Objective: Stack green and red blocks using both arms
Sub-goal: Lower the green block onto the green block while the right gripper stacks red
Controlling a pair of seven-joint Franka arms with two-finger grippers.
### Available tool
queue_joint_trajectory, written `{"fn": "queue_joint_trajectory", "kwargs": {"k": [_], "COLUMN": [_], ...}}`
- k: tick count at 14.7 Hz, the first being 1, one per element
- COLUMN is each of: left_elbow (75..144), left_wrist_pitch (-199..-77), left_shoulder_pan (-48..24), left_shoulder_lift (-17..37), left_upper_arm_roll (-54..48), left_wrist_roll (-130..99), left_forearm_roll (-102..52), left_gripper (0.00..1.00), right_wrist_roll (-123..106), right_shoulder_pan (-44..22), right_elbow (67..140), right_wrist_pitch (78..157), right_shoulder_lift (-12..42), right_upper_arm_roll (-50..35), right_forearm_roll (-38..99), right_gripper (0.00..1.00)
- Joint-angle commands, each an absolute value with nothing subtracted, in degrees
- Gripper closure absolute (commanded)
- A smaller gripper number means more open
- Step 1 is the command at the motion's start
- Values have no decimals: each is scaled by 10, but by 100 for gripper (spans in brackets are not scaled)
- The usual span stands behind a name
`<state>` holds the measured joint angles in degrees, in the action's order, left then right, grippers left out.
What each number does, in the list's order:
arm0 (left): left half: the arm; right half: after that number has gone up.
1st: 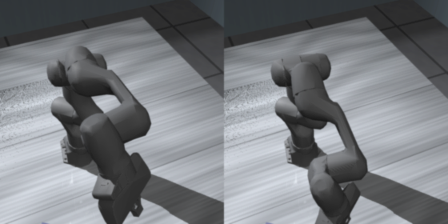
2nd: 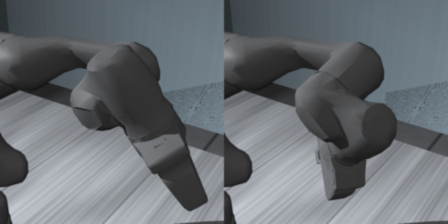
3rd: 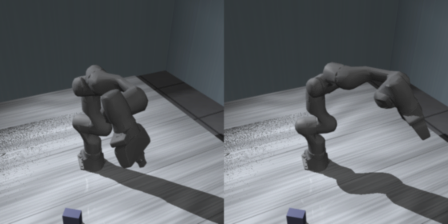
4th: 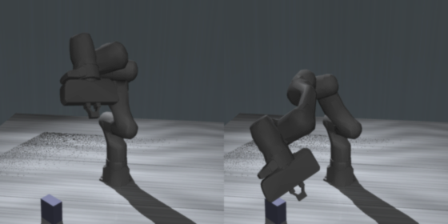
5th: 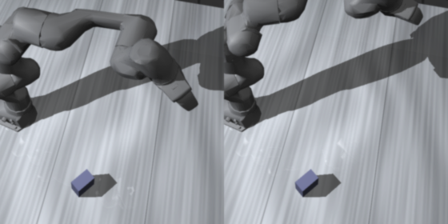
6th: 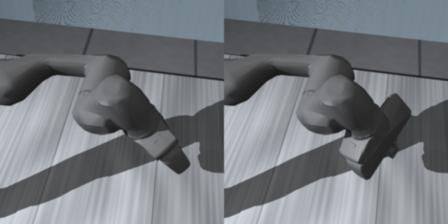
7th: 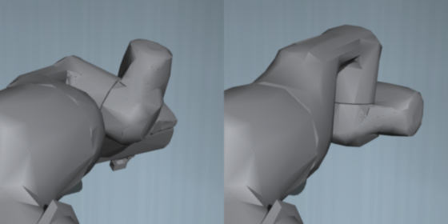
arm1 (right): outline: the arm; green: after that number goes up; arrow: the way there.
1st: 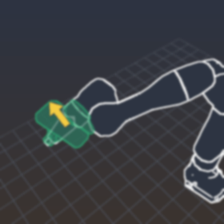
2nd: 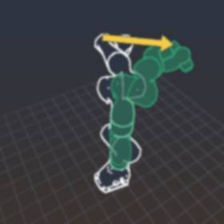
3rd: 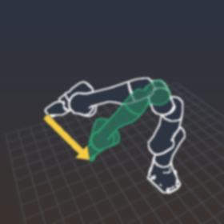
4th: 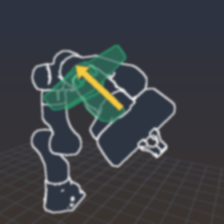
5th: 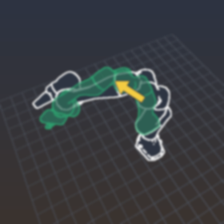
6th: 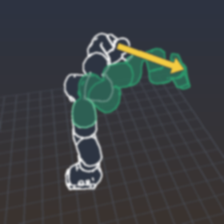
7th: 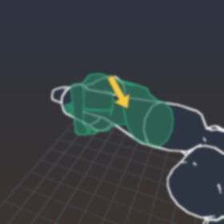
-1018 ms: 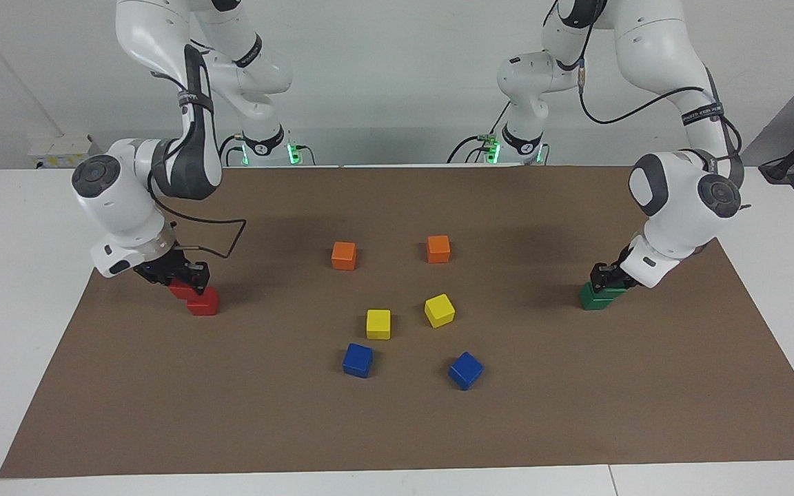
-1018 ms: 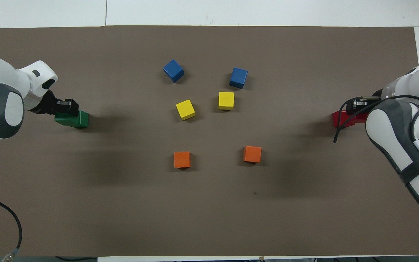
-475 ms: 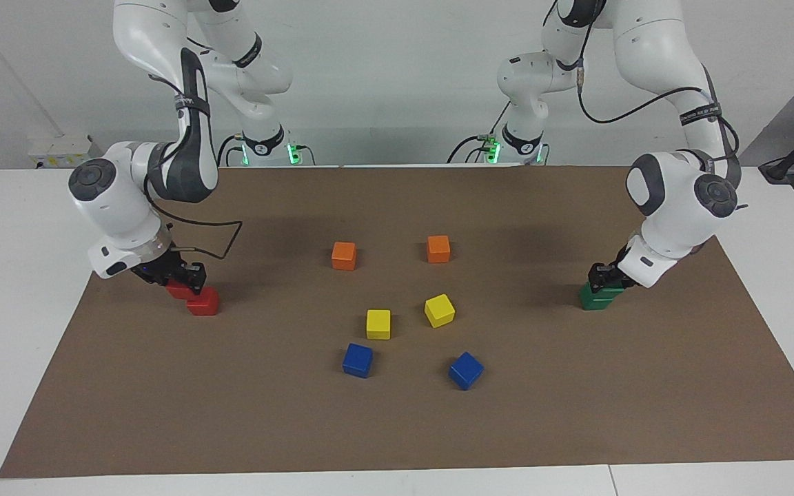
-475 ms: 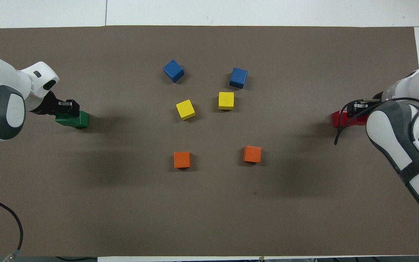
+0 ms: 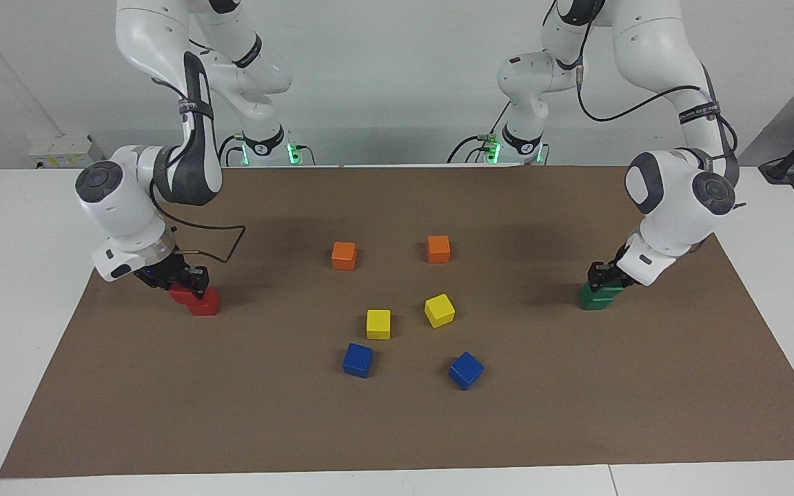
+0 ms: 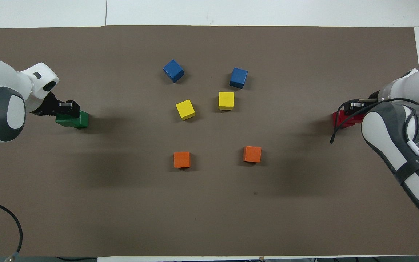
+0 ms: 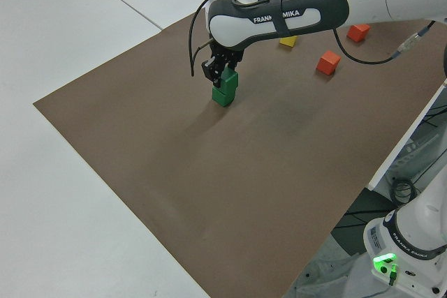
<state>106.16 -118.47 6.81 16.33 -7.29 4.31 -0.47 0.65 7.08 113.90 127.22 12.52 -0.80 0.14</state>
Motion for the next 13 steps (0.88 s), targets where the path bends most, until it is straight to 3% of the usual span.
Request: {"fn": "queue_joint_trajectory", "kwargs": {"k": [1, 3, 4, 5, 6, 13], "left_elbow": [1091, 1091, 1091, 1091, 1092, 1090], "left_wrist_pitch": [-1201, -1201, -1201, -1201, -1200, -1198], "left_shoulder_pan": [63, 63, 63, 64, 63, 63], "left_shoulder_lift": [142, 142, 142, 142, 142, 142], "left_upper_arm_roll": [-68, -68, -68, -69, -68, -68], "left_wrist_roll": [42, 42, 43, 42, 43, 43], "left_forearm_roll": [-12, -13, -12, -12, -12, -12], "left_gripper": [100, 100, 85, 53, 1, 0], "right_wrist_roll": [1, -4, -6, -6, -6, -15], "right_shoulder_pan": [74, 75, 74, 74, 73, 66], "right_elbow": [1147, 1147, 1147, 1147, 1147, 1147], "right_wrist_pitch": [1288, 1288, 1288, 1288, 1288, 1296], "right_shoulder_lift": [122, 122, 122, 122, 122, 129], "right_upper_arm_roll": [-12, -12, -12, -12, -12, -13], "right_forearm_roll": [-2, -2, -2, -2, -2, -3], "right_gripper": [100, 100, 100, 100, 100, 100]}}
